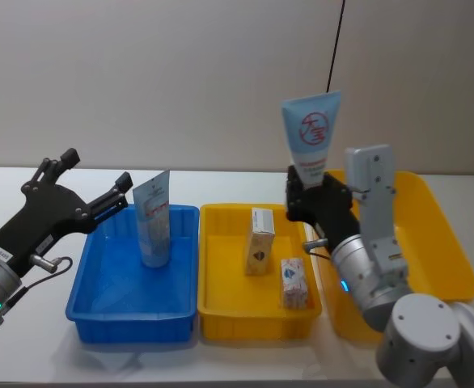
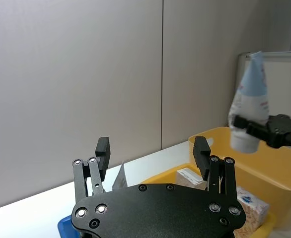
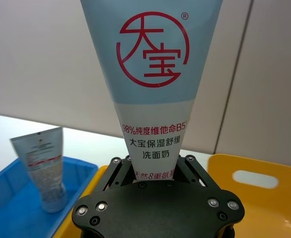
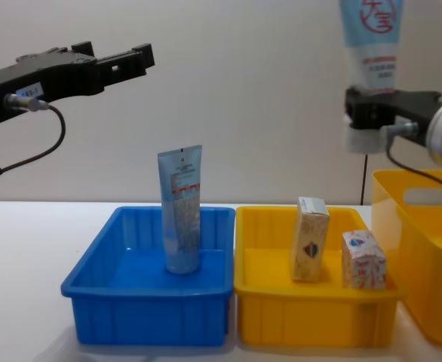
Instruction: Bimanual collaborative sorting of washing and personal care products
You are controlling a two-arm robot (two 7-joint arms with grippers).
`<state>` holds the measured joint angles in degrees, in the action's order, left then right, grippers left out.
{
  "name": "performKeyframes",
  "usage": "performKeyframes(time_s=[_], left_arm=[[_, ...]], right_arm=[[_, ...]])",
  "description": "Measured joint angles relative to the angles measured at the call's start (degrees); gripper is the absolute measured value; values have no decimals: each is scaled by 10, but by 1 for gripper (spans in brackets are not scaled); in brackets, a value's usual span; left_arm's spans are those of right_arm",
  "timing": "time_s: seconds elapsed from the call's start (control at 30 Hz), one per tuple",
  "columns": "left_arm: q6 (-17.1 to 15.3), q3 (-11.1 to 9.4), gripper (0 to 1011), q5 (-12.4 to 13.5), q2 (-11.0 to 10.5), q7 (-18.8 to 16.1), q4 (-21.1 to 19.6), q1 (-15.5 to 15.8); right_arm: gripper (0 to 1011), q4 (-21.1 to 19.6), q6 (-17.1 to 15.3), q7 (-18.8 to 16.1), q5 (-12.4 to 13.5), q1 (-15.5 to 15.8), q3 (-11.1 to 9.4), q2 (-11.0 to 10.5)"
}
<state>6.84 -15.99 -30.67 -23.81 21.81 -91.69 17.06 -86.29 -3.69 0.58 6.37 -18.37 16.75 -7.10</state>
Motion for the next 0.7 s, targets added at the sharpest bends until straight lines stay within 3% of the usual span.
performKeyframes(time_s=[0.7], left_arm=[[2, 9, 1001, 15, -1, -24, -5, -9]], right_arm=[[213, -21, -6, 48, -11, 10, -77, -19]])
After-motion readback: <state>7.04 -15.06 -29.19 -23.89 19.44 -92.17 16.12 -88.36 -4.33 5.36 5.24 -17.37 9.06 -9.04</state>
